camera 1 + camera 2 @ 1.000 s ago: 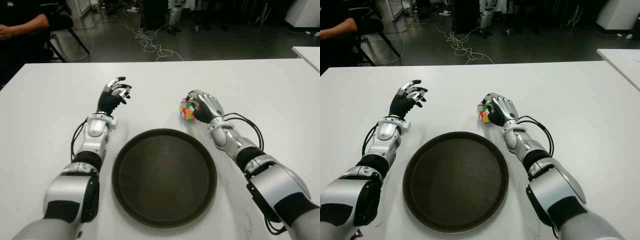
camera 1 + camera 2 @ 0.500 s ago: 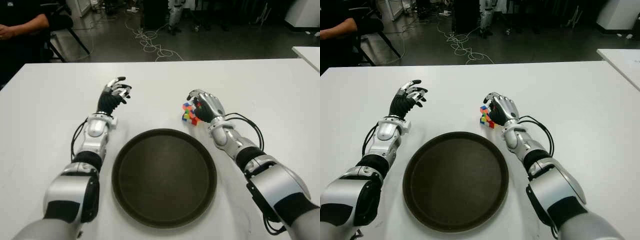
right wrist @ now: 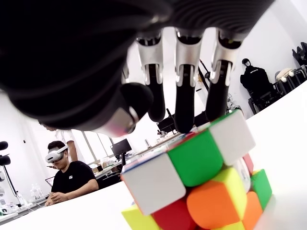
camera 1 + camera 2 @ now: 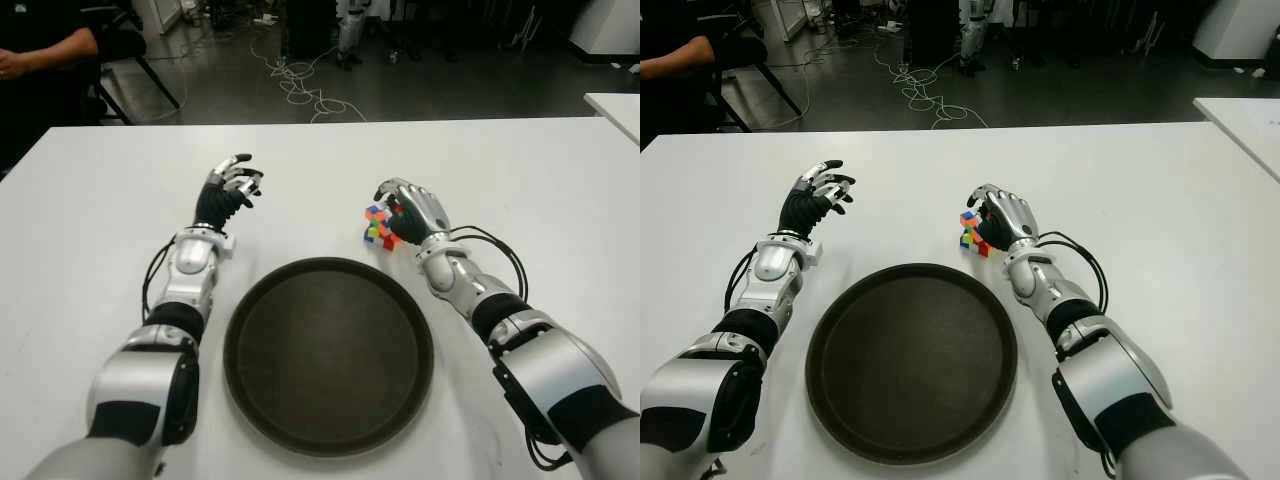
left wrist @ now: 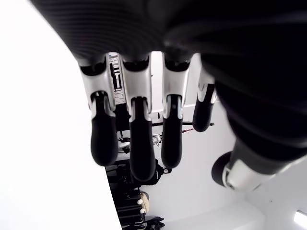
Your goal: Pick up the Rubik's Cube and put it in the plate
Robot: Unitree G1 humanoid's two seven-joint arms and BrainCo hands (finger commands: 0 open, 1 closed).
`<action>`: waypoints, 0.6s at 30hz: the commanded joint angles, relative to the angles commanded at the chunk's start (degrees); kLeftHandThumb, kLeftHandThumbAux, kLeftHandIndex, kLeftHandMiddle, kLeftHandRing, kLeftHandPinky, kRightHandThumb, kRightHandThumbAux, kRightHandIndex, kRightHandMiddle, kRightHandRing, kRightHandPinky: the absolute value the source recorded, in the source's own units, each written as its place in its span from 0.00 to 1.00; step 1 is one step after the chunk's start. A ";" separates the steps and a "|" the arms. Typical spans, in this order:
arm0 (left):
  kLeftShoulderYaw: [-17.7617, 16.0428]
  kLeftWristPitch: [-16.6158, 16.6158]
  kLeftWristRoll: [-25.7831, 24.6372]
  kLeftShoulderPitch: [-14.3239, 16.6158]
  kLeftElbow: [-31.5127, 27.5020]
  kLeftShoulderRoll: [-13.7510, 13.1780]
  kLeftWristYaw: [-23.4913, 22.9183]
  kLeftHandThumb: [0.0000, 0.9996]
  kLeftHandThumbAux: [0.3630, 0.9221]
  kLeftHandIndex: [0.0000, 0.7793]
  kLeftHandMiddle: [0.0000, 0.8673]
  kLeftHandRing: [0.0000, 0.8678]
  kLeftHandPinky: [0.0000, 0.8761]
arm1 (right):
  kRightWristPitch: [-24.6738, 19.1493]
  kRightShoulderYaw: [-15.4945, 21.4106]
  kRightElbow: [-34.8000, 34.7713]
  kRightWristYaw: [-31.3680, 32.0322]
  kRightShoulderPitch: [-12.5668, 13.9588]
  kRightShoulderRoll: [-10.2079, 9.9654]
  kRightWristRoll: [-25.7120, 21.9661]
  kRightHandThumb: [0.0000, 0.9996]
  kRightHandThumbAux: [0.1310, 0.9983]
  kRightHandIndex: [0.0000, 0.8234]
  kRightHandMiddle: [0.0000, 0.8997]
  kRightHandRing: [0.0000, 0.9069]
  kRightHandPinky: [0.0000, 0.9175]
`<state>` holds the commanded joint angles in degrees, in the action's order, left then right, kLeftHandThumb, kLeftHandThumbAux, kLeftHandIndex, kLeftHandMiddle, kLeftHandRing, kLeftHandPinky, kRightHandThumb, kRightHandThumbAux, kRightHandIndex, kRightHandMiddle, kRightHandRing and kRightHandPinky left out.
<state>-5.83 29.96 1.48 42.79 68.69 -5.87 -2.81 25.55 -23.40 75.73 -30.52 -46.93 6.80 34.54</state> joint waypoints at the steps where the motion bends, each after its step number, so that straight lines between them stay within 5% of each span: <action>1: -0.02 0.02 -0.01 -0.01 -0.01 0.01 0.02 0.26 0.49 0.28 0.44 0.57 0.64 | 0.11 0.04 0.00 0.00 0.02 0.00 -0.04 0.84 0.65 0.48 0.51 0.46 0.53; 18: -0.29 -0.13 -0.37 0.06 0.01 0.17 -0.19 0.27 0.51 0.27 0.44 0.56 0.65 | -0.38 0.47 0.14 0.57 -0.11 -0.02 -0.16 0.84 0.65 0.49 0.51 0.49 0.56</action>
<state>-6.12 29.83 1.11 42.85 68.70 -5.71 -3.00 25.17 -22.93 75.87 -29.94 -47.04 6.78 34.39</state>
